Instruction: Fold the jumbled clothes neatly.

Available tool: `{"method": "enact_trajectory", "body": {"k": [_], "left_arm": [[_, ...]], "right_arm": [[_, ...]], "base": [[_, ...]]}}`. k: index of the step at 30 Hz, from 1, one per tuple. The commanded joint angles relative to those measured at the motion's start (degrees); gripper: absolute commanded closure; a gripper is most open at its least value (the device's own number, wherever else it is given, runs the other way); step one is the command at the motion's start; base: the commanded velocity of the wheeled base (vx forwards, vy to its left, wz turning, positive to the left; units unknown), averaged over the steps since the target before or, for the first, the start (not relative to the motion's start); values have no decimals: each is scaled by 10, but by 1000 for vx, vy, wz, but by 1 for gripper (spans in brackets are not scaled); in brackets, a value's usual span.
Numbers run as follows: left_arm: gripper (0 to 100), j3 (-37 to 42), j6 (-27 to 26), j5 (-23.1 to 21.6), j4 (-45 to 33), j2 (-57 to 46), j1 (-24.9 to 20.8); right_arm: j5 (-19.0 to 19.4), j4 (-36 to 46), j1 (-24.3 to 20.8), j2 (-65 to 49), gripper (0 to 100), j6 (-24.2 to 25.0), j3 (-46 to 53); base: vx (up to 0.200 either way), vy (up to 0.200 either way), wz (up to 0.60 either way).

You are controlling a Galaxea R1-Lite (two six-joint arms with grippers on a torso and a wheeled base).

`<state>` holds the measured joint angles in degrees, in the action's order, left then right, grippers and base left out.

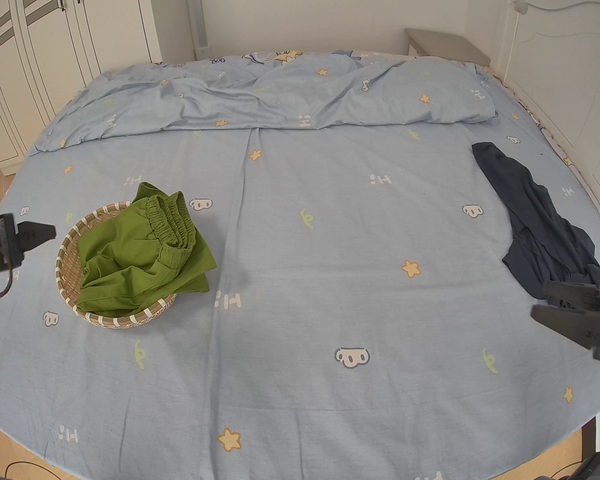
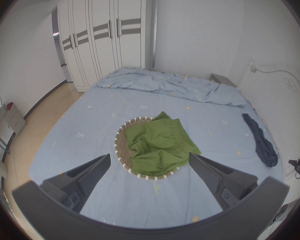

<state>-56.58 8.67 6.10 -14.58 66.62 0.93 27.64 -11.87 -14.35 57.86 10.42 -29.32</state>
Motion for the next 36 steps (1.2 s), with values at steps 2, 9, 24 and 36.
{"method": "enact_trajectory", "body": {"k": [2, 9, 24, 36], "left_arm": [[0, 166, 19, 8, -120, -430, -58], [0, 212, 28, 8, -188, -529, 10], [0, 390, 21, -40, -120, -624, 18], [0, 531, -88, -21, 101, -632, -22]], "right_arm": [[-2, 183, 67, -420, 0, -27, 98], [-4, 290, 60, -521, 0, 8, 95], [-35, 295, 66, -523, 0, 35, 159], [-250, 242, 70, -521, 0, 28, 221]], "base": [[0, 0, 0], [0, 0, 0], [0, 0, 0], [0, 0, 0]]}}
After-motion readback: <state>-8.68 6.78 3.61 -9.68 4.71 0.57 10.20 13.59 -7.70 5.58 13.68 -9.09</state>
